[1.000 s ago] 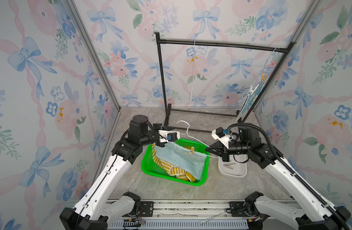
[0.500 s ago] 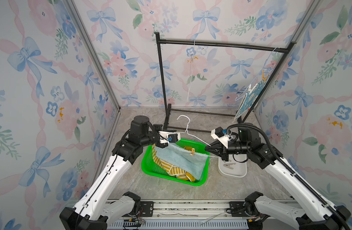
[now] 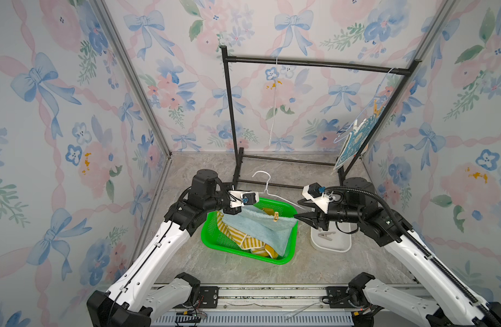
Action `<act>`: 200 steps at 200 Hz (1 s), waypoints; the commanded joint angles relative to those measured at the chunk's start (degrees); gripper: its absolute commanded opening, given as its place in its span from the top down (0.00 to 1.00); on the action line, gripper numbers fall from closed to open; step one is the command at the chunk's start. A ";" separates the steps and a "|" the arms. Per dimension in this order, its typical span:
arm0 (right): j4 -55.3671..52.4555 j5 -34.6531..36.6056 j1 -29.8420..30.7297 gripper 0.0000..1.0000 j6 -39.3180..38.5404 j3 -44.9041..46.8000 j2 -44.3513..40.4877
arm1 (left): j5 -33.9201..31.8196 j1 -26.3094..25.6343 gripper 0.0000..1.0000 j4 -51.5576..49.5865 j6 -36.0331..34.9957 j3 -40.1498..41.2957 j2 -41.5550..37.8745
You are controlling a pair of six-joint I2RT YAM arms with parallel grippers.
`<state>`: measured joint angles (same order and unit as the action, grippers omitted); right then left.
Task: Remove the clothespins securing towels to the hanger
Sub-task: Adjust the hanger in the basket, then remove the clothespin from the hanger.
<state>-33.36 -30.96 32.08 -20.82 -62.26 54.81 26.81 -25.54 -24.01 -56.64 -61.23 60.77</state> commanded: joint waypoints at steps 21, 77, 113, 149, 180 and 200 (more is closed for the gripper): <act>-1.79 10.89 4.59 0.37 -2.36 -0.10 -3.24 | 0.09 -0.74 1.00 -0.07 3.03 1.73 0.18; -1.23 24.13 15.35 0.26 -8.69 2.85 -5.32 | 0.75 -0.92 1.00 -0.07 2.63 2.06 2.71; -0.74 28.92 21.76 0.18 -12.68 3.39 -3.59 | 0.96 -0.84 1.00 -0.06 2.24 1.65 3.74; -0.16 34.13 25.57 0.15 -14.39 2.90 1.41 | 1.34 -0.74 1.00 -0.07 2.15 1.47 4.16; 1.92 37.12 27.31 0.14 -14.27 2.46 6.13 | 1.36 -0.74 1.00 -0.07 2.06 1.61 4.00; 3.21 38.25 27.82 0.14 -13.84 2.19 8.77 | 1.41 -0.78 1.00 -0.07 2.06 1.57 3.87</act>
<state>-32.51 3.84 58.72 -34.35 -59.64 61.54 26.63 -26.17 -24.14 -55.24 -59.79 64.62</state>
